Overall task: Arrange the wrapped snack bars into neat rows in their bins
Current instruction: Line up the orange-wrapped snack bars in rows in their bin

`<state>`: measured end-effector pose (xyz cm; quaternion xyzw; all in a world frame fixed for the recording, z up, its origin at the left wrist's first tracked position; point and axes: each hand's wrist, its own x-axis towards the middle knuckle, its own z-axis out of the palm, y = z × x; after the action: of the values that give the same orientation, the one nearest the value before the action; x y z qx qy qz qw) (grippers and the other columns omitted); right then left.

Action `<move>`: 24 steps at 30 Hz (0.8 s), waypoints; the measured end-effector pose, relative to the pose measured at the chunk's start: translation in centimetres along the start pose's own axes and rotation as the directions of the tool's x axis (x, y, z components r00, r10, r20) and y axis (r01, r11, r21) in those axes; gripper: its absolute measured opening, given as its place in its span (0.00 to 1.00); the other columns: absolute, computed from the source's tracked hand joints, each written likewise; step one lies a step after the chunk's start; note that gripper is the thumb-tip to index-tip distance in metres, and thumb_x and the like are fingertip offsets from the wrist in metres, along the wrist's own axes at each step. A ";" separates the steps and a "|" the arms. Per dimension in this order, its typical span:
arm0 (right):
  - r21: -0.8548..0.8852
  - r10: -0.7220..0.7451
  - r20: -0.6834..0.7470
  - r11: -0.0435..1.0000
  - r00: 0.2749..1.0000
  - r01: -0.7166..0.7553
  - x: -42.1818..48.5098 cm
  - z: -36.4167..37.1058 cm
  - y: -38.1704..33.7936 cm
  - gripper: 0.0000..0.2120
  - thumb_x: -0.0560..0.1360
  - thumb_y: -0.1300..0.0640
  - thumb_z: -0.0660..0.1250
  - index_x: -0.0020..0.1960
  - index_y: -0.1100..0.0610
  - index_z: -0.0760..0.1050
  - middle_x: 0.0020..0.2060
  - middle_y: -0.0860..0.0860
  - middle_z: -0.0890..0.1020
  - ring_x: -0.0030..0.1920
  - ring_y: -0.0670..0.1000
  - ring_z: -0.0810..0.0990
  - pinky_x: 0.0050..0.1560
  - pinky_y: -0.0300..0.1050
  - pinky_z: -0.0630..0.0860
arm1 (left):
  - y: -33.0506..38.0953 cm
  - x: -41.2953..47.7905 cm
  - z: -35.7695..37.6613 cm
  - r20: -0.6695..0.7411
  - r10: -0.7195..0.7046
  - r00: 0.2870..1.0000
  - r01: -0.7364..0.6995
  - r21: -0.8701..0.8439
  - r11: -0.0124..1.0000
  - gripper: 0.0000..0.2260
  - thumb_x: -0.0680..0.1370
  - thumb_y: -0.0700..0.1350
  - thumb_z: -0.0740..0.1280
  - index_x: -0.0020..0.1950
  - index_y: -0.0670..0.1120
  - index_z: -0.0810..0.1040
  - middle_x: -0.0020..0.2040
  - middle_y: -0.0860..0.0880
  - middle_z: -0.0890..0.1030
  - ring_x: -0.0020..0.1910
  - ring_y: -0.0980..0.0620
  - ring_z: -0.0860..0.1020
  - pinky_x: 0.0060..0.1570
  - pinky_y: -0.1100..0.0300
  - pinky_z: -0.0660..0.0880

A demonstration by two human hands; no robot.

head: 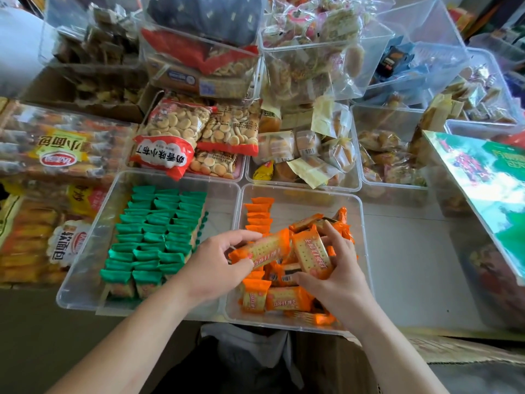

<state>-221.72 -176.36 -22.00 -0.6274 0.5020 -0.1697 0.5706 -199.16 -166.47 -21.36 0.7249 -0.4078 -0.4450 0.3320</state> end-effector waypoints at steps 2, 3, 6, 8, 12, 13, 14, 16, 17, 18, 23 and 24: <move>0.013 0.021 0.023 1.000 1.000 -0.021 0.1 -0.2 -0.1 0.49 0.68 0.59 0.83 0.79 0.38 0.60 0.67 0.40 0.70 0.64 0.43 0.78 0.52 0.42 0.85 | 0.3 0.0 -0.1 0.023 0.012 1.000 -0.012 0.010 1.000 0.18 0.78 0.46 0.72 0.63 0.66 0.79 0.54 0.60 0.83 0.51 0.57 0.83 0.53 0.54 0.83; 0.033 0.043 0.038 0.998 0.998 -0.044 0.1 -0.3 -0.3 0.49 0.68 0.60 0.83 0.79 0.38 0.61 0.66 0.39 0.73 0.62 0.43 0.79 0.51 0.42 0.85 | 0.5 0.1 -0.1 0.034 0.025 0.999 -0.025 -0.001 1.000 0.16 0.78 0.46 0.73 0.61 0.64 0.78 0.51 0.59 0.83 0.49 0.55 0.82 0.52 0.53 0.83; 0.059 0.057 0.110 0.996 0.992 -0.064 0.1 -0.8 -0.5 0.46 0.68 0.62 0.82 0.76 0.36 0.64 0.63 0.38 0.76 0.57 0.40 0.82 0.46 0.39 0.84 | 1.5 0.5 0.0 0.040 0.069 0.997 -0.066 -0.071 0.995 0.12 0.78 0.44 0.75 0.56 0.58 0.78 0.49 0.56 0.85 0.48 0.53 0.83 0.52 0.49 0.83; 0.086 0.031 0.154 0.995 0.988 -0.045 -0.1 -1.1 -0.5 0.45 0.70 0.65 0.81 0.75 0.35 0.64 0.61 0.38 0.77 0.55 0.37 0.82 0.45 0.38 0.83 | 2.0 0.9 0.2 0.040 0.091 0.995 -0.088 -0.082 0.993 0.11 0.78 0.44 0.75 0.55 0.57 0.79 0.50 0.55 0.85 0.50 0.54 0.83 0.54 0.48 0.83; 0.078 -0.018 0.203 0.997 0.979 0.002 -0.3 -1.7 -0.3 0.37 0.78 0.64 0.73 0.74 0.32 0.66 0.63 0.38 0.79 0.60 0.42 0.81 0.54 0.46 0.84 | 2.3 1.8 1.1 0.040 0.115 0.993 -0.112 -0.085 0.990 0.11 0.79 0.44 0.74 0.58 0.57 0.80 0.51 0.57 0.85 0.52 0.56 0.83 0.56 0.51 0.82; 0.041 -0.033 0.206 0.999 0.978 0.025 -0.3 -1.9 -0.2 0.35 0.79 0.62 0.72 0.74 0.31 0.66 0.63 0.37 0.79 0.61 0.41 0.80 0.54 0.45 0.84 | 2.2 2.0 1.3 0.034 0.113 0.993 -0.110 -0.081 0.991 0.11 0.79 0.45 0.74 0.58 0.58 0.81 0.51 0.57 0.85 0.52 0.56 0.83 0.55 0.52 0.83; 0.002 -0.043 0.205 0.999 0.978 0.044 -0.3 -2.2 -0.2 0.34 0.80 0.61 0.70 0.74 0.30 0.65 0.63 0.36 0.78 0.61 0.41 0.80 0.53 0.43 0.83 | 2.1 2.1 1.6 0.028 0.110 0.994 -0.108 -0.084 0.991 0.11 0.79 0.45 0.74 0.58 0.59 0.81 0.51 0.57 0.85 0.51 0.56 0.83 0.54 0.53 0.83; -0.032 -0.054 0.206 0.998 0.977 0.062 -0.2 -2.7 -0.4 0.32 0.81 0.61 0.68 0.73 0.29 0.67 0.59 0.32 0.77 0.60 0.41 0.79 0.48 0.39 0.82 | 1.7 2.1 2.0 0.018 0.101 0.995 -0.099 -0.095 0.991 0.14 0.78 0.42 0.75 0.57 0.60 0.83 0.50 0.58 0.85 0.49 0.56 0.84 0.53 0.56 0.82; -0.030 -0.059 0.212 0.997 0.975 0.067 -0.1 -2.9 -0.5 0.32 0.82 0.63 0.66 0.73 0.30 0.68 0.57 0.30 0.77 0.59 0.41 0.80 0.45 0.37 0.80 | 1.6 2.1 2.2 0.013 0.097 0.995 -0.096 -0.094 0.991 0.15 0.78 0.42 0.75 0.57 0.61 0.83 0.50 0.59 0.85 0.49 0.57 0.84 0.53 0.58 0.82; -0.020 -0.065 0.214 0.997 0.975 0.071 0.0 -3.0 -0.7 0.31 0.82 0.65 0.64 0.73 0.31 0.69 0.56 0.30 0.77 0.58 0.42 0.81 0.42 0.35 0.79 | 1.5 2.0 2.3 0.008 0.094 0.996 -0.093 -0.093 0.991 0.15 0.78 0.41 0.75 0.57 0.62 0.83 0.51 0.60 0.85 0.50 0.57 0.84 0.53 0.60 0.82; 0.050 -0.038 0.049 0.998 0.998 0.036 1.1 -3.2 -1.4 0.20 0.77 0.62 0.73 0.63 0.44 0.77 0.52 0.44 0.85 0.44 0.48 0.86 0.37 0.40 0.81 | 1.4 1.7 2.5 -0.031 0.089 0.996 -0.093 -0.152 0.984 0.13 0.78 0.40 0.76 0.55 0.57 0.83 0.50 0.58 0.85 0.50 0.57 0.84 0.54 0.59 0.82; 0.020 -0.025 0.014 0.999 1.000 0.025 1.3 -3.3 -1.7 0.17 0.75 0.61 0.76 0.59 0.45 0.78 0.51 0.45 0.86 0.43 0.48 0.87 0.38 0.42 0.82 | 1.4 1.7 2.4 -0.024 0.092 0.995 -0.095 -0.152 0.984 0.12 0.78 0.39 0.75 0.55 0.56 0.83 0.50 0.57 0.86 0.50 0.56 0.84 0.54 0.58 0.82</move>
<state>-223.01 -179.49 -19.95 -0.6290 0.4884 -0.1772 0.5783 -201.33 -168.92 -21.70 0.6810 -0.4032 -0.4529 0.4106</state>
